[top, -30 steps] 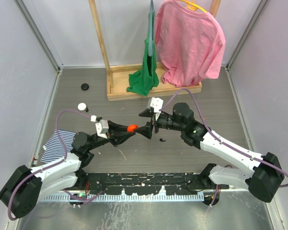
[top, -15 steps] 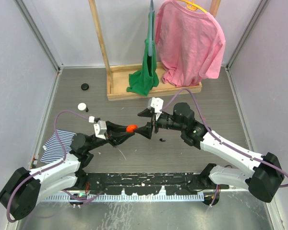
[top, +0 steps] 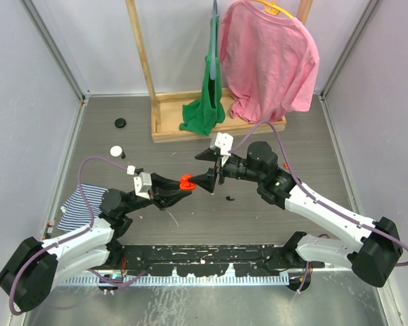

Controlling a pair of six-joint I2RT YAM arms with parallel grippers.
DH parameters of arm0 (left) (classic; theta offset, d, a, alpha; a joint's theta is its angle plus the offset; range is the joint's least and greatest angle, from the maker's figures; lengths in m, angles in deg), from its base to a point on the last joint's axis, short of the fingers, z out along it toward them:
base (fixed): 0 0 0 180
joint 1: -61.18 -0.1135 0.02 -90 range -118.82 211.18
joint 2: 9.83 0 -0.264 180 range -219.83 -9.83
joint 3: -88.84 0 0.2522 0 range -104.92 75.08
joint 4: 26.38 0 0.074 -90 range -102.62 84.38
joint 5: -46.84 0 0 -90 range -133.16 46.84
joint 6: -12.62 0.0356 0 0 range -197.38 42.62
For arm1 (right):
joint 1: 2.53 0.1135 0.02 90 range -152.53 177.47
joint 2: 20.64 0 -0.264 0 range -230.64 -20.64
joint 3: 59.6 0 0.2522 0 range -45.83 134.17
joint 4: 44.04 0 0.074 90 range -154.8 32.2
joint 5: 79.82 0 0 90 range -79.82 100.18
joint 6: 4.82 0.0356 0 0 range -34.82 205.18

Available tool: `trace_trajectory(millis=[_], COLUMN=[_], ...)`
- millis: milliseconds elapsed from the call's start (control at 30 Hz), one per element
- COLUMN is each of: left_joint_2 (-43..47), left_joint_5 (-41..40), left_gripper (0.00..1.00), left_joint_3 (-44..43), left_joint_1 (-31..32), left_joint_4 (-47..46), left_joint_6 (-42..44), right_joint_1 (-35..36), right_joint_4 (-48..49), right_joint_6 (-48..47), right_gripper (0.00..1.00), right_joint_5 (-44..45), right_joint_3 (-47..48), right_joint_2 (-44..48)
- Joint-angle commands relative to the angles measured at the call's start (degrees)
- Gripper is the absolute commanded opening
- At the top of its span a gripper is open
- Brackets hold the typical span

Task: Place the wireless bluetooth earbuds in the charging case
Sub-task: Open the charging case, then pick up the earbud from the center of the board.

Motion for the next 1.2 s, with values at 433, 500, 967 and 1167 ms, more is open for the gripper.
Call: trace_trajectory(millis=[433,500,967,1167], left_joint_2=[1.6,2.2,4.0,3.0], left_joint_5=[-4.5,-6.4,-11.3,-9.9], left_gripper=[0.00,0.00,0.00,0.00], left_joint_3=[-0.5,-0.4,-0.1,-0.2], left_joint_1=[0.3,0.2,0.3,0.3], left_joint_4=[-0.8,0.5,4.5,4.2], left_joint_6=[1.8,2.4,4.4,4.7], right_joint_1=[-0.4,-0.5,-5.2,-10.2], right_joint_4=[-8.1,-10.6,-31.0,-38.8], right_joint_6=[1.6,3.1,20.1,27.5], right_gripper=[0.83,0.84,0.93,0.97], right_joint_5=[10.2,14.2,45.7,49.4], right_joint_3=[9.5,9.6,4.7,2.9], right_joint_2=[-0.4,-0.1,2.2,3.6])
